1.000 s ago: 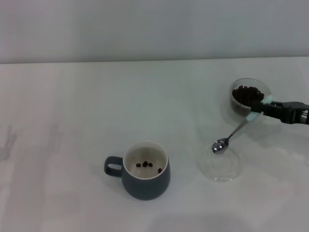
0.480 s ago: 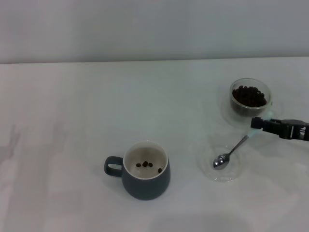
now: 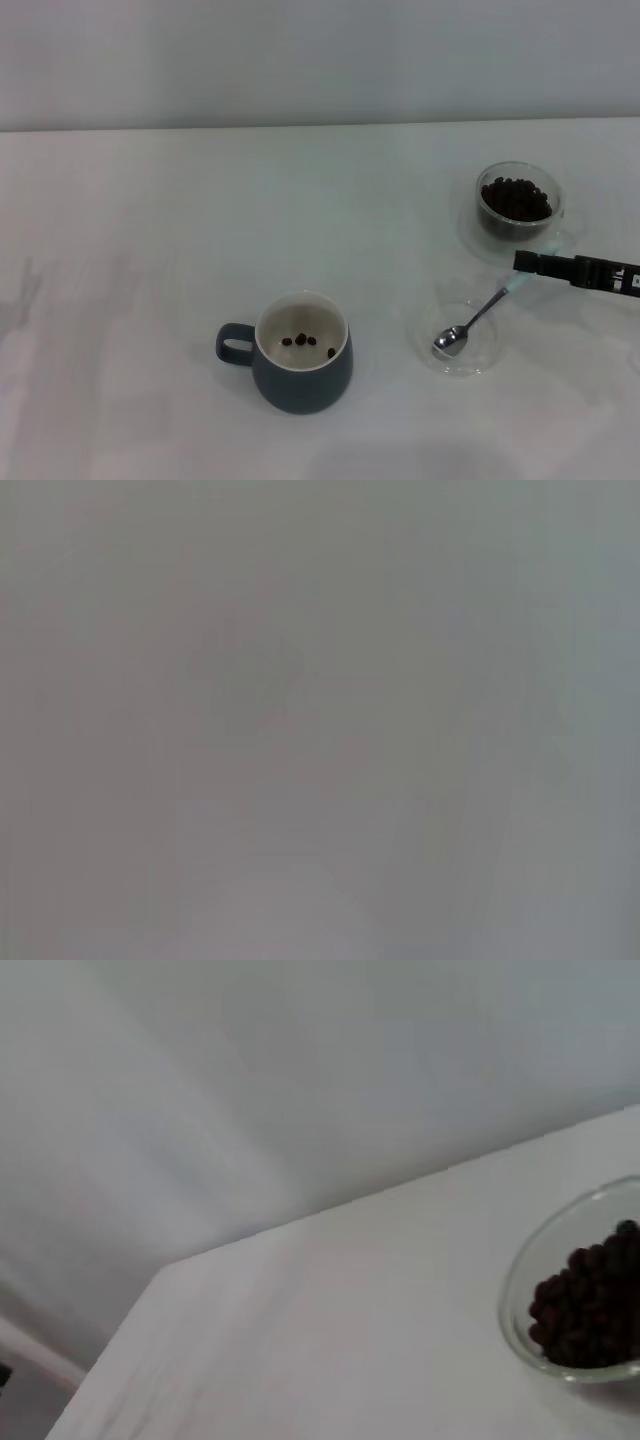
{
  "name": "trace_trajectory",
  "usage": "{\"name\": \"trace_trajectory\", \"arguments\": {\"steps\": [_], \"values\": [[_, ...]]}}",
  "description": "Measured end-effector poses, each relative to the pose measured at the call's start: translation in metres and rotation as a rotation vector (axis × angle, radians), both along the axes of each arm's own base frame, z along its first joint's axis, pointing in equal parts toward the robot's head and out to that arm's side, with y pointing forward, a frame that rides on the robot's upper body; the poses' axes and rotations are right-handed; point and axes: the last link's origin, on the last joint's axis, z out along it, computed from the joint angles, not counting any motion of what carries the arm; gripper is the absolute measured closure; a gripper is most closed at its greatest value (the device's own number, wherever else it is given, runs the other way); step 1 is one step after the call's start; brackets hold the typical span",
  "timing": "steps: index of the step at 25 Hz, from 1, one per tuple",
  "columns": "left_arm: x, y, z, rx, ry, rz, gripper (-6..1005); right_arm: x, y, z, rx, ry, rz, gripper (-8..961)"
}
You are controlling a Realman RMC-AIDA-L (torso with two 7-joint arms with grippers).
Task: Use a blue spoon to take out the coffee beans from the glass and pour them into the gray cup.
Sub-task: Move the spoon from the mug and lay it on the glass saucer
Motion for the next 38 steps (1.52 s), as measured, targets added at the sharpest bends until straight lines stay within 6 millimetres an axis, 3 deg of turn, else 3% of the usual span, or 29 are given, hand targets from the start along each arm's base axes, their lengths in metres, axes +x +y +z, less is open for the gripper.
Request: {"name": "trace_trajectory", "arguments": {"steps": [29,38], "values": [[-0.0007,0.0,0.001,0.004,0.002,0.003,114,0.0026,-0.0024,-0.0047,-0.028,0.063,-0.105,806],[-0.0017,0.0,0.0023,0.009,0.004,0.006,112,0.0053,-0.0016,-0.0035,-0.019,0.056,-0.12,673]]}}
